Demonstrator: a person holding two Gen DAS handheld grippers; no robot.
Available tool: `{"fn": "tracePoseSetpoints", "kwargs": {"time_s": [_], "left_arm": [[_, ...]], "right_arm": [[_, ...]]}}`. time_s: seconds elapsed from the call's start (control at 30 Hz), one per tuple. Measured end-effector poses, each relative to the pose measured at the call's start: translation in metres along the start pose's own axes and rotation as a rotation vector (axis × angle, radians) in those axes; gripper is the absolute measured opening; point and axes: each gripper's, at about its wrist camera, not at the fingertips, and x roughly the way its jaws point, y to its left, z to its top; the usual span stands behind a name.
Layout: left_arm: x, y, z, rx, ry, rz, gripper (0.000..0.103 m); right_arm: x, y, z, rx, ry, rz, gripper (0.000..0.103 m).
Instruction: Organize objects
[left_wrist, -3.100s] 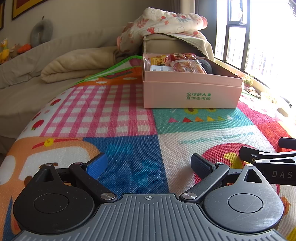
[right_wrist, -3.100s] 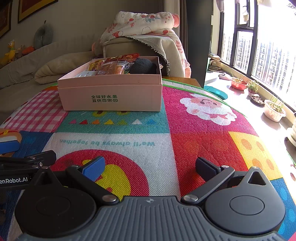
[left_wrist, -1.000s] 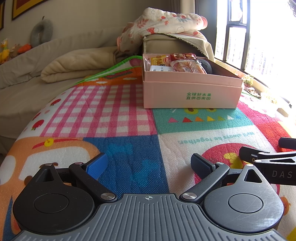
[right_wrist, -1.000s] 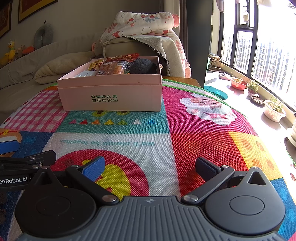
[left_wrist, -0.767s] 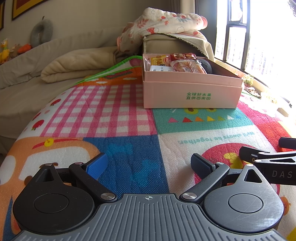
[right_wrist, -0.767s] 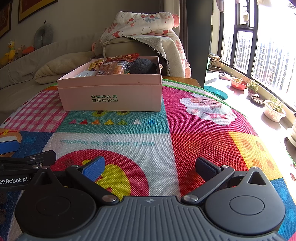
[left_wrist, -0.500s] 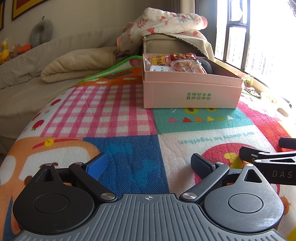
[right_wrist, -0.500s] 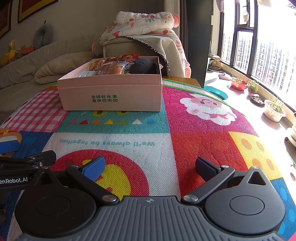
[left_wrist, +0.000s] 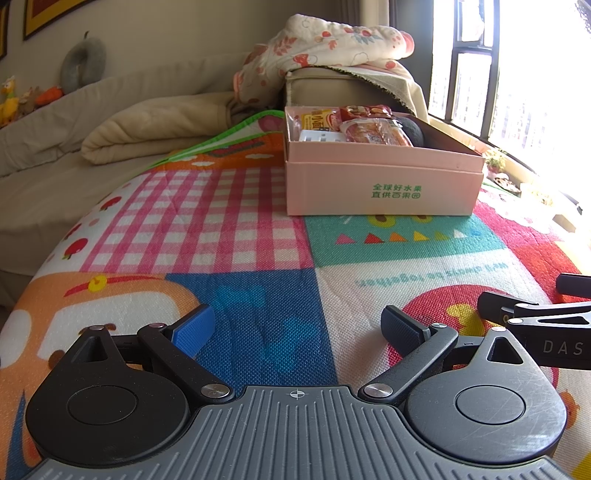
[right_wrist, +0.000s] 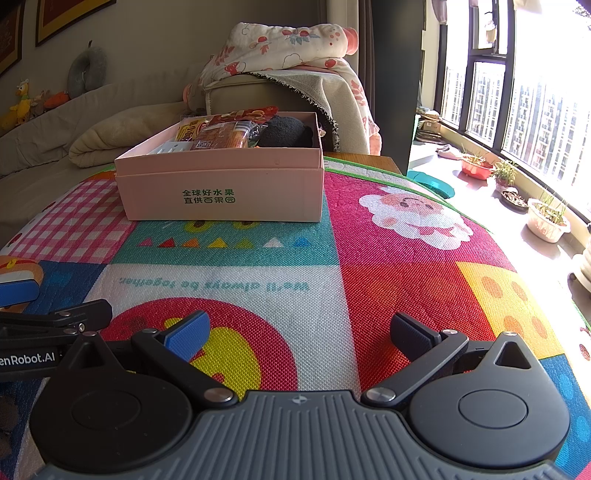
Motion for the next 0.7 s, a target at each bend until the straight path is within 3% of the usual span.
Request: {"fn": "tracePoseSetpoints", "kwargs": {"time_s": [0.7], "left_arm": [[-0.0006,-0.0003,-0.0009,0.0,0.001,-0.002,0.1]], "right_arm": [[-0.0008,0.0,-0.0001,0.0,0.0,0.0,0.103]]}}
